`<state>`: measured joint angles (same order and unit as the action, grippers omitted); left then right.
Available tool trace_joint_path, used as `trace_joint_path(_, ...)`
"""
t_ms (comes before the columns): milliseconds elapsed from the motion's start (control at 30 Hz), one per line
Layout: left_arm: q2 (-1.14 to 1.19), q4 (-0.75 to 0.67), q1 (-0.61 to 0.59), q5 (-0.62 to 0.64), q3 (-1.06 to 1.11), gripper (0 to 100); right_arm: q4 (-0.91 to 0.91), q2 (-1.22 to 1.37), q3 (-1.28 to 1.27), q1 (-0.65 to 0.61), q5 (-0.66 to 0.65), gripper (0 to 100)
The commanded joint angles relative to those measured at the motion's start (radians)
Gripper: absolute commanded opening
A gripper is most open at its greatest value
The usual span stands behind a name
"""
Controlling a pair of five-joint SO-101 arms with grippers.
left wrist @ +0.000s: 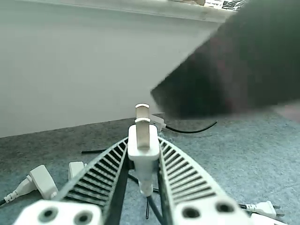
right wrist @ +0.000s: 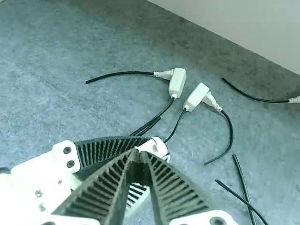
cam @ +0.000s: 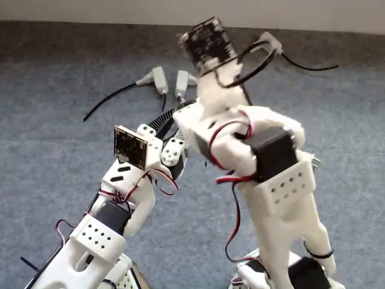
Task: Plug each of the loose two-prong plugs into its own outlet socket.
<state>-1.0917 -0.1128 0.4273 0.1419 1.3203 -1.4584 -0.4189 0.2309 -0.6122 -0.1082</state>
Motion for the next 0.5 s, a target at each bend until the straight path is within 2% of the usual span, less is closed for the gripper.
trace_joint_path(0, -0.024, -0.025, 0.007, 0.008, -0.007, 1, 0.329, -0.206, -0.400, -0.044, -0.074, 0.8)
trace_joint_path(133, -0.024, -0.025, 0.007, 0.008, -0.007, 1, 0.616, -0.415, -0.694, -0.041, -0.086, 0.7)
trace_joint_path(233, -0.024, -0.025, 0.007, 0.008, -0.007, 1, 0.769, -0.535, -0.889, -0.042, -0.158, 0.7)
trace_joint_path(333, -0.025, -0.025, 0.007, 0.008, -0.007, 1, 0.885, -0.567, -1.043, -0.010, -0.216, 0.7)
trace_joint_path(467, -0.025, -0.025, 0.008, 0.008, -0.007, 1, 0.978, -0.564, -1.112, 0.065, -0.219, 0.7)
